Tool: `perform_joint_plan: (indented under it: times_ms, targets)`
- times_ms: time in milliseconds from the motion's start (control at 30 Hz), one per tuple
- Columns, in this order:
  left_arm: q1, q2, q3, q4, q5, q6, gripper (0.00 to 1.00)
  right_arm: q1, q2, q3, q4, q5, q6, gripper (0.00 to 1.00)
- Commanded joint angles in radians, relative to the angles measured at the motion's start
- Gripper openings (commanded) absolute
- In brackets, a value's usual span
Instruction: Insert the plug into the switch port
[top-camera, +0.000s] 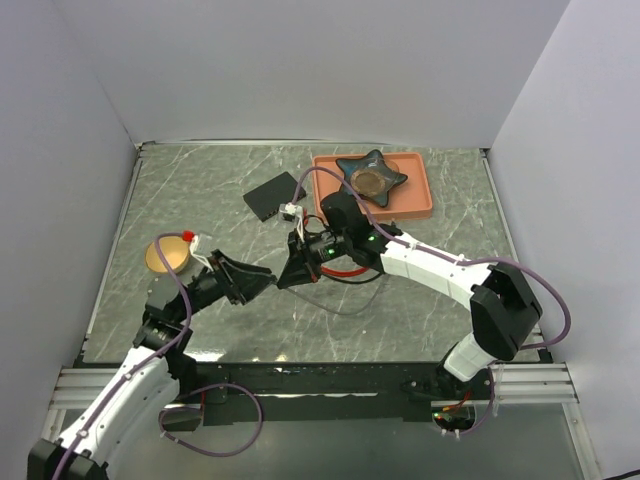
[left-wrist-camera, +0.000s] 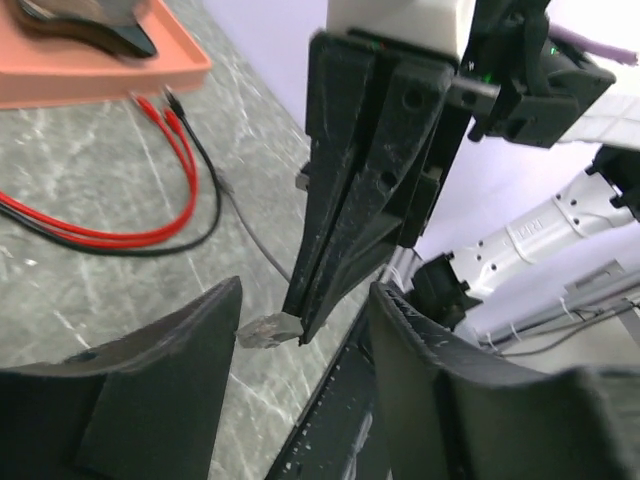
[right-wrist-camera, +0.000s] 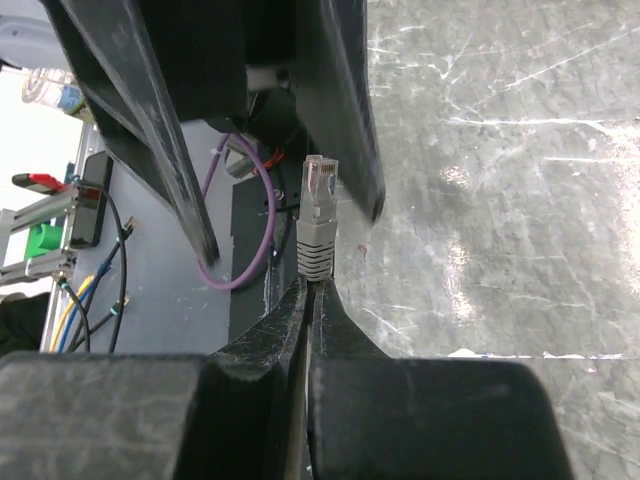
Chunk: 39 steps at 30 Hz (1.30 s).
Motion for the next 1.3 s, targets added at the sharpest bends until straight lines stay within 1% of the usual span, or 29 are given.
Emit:
perform_joint_plan:
  times_ms: [0, 33, 67, 133, 167, 200, 300, 333, 367, 400, 433, 500, 533, 567, 633, 700, 733, 767, 833, 867, 1000, 1100, 1167, 1200, 1267]
  targets:
    - [-0.061, 0.050, 0.042, 0.068, -0.048, 0.035, 0.51, -0.006, -0.064, -0.005, 0.059, -0.029, 0.017, 0.00]
    - [-0.069, 0.058, 0.042, 0.071, -0.052, 0.041, 0.47, -0.007, -0.064, -0.005, 0.058, -0.030, 0.017, 0.00]
    - [-0.078, 0.076, 0.046, 0.071, -0.055, 0.044, 0.37, -0.006, -0.064, -0.002, 0.056, -0.029, 0.016, 0.00]
    - [-0.087, 0.090, 0.057, 0.067, -0.075, 0.043, 0.22, -0.007, -0.064, 0.001, 0.045, -0.026, 0.014, 0.00]
    - [-0.090, 0.098, 0.062, 0.064, -0.085, 0.041, 0.06, -0.006, -0.061, 0.001, 0.042, -0.023, 0.013, 0.00]
    - [-0.095, 0.098, 0.066, 0.061, -0.108, 0.035, 0.01, -0.006, -0.061, 0.002, 0.039, -0.018, 0.010, 0.00]
    - [-0.104, 0.084, 0.072, 0.041, -0.139, 0.029, 0.01, -0.006, -0.067, -0.001, 0.029, 0.017, 0.008, 0.00]
    - [-0.105, 0.072, 0.075, 0.021, -0.165, 0.026, 0.01, -0.006, -0.070, -0.004, 0.024, 0.035, 0.005, 0.14]
    - [-0.107, 0.067, 0.078, 0.009, -0.179, 0.024, 0.01, -0.004, -0.085, -0.007, 0.012, 0.057, 0.002, 0.23]
    - [-0.109, 0.061, 0.089, -0.005, -0.193, 0.017, 0.01, -0.004, -0.096, -0.010, 0.012, 0.096, -0.004, 0.29]
    - [-0.109, 0.054, 0.097, -0.020, -0.217, 0.014, 0.01, -0.003, -0.106, -0.019, 0.010, 0.120, -0.009, 0.41]
    - [-0.109, 0.053, 0.127, -0.085, -0.255, -0.003, 0.01, 0.003, -0.139, -0.027, 0.004, 0.170, -0.023, 0.56]
    - [-0.109, 0.064, 0.141, -0.111, -0.271, -0.009, 0.01, 0.008, -0.149, -0.031, 0.002, 0.208, -0.027, 0.67]
    - [-0.109, 0.072, 0.170, -0.167, -0.304, -0.012, 0.01, 0.011, -0.162, -0.034, 0.004, 0.221, -0.030, 0.71]
    - [-0.110, 0.104, 0.193, -0.206, -0.322, -0.023, 0.01, 0.020, -0.165, -0.027, -0.001, 0.276, -0.032, 0.77]
    - [-0.110, 0.125, 0.215, -0.238, -0.329, -0.038, 0.01, 0.049, -0.163, -0.016, -0.024, 0.337, -0.047, 0.81]
    - [-0.110, 0.145, 0.220, -0.241, -0.331, -0.045, 0.01, 0.063, -0.159, -0.004, -0.031, 0.421, -0.055, 0.84]
    - [-0.110, 0.156, 0.226, -0.242, -0.325, -0.049, 0.01, 0.093, -0.156, 0.001, -0.036, 0.468, -0.061, 0.87]
    - [-0.110, 0.179, 0.232, -0.249, -0.323, -0.061, 0.01, 0.115, -0.143, 0.027, -0.059, 0.557, -0.070, 0.93]
    - [-0.112, 0.184, 0.236, -0.251, -0.322, -0.065, 0.01, 0.132, -0.131, 0.035, -0.065, 0.634, -0.070, 0.95]
    - [-0.112, 0.196, 0.255, -0.281, -0.329, -0.077, 0.01, 0.154, -0.111, 0.056, -0.061, 0.773, -0.049, 0.96]
    - [-0.112, 0.184, 0.267, -0.314, -0.343, -0.084, 0.01, 0.166, -0.104, 0.055, -0.036, 0.857, -0.036, 0.93]
    - [-0.112, 0.170, 0.270, -0.329, -0.357, -0.089, 0.01, 0.175, -0.087, 0.064, -0.028, 0.881, -0.039, 0.91]
    - [-0.112, 0.169, 0.272, -0.332, -0.357, -0.089, 0.01, 0.178, -0.082, 0.065, -0.024, 0.919, -0.035, 0.90]
    - [-0.112, 0.161, 0.276, -0.340, -0.357, -0.092, 0.01, 0.192, -0.074, 0.058, 0.010, 0.928, -0.032, 0.89]
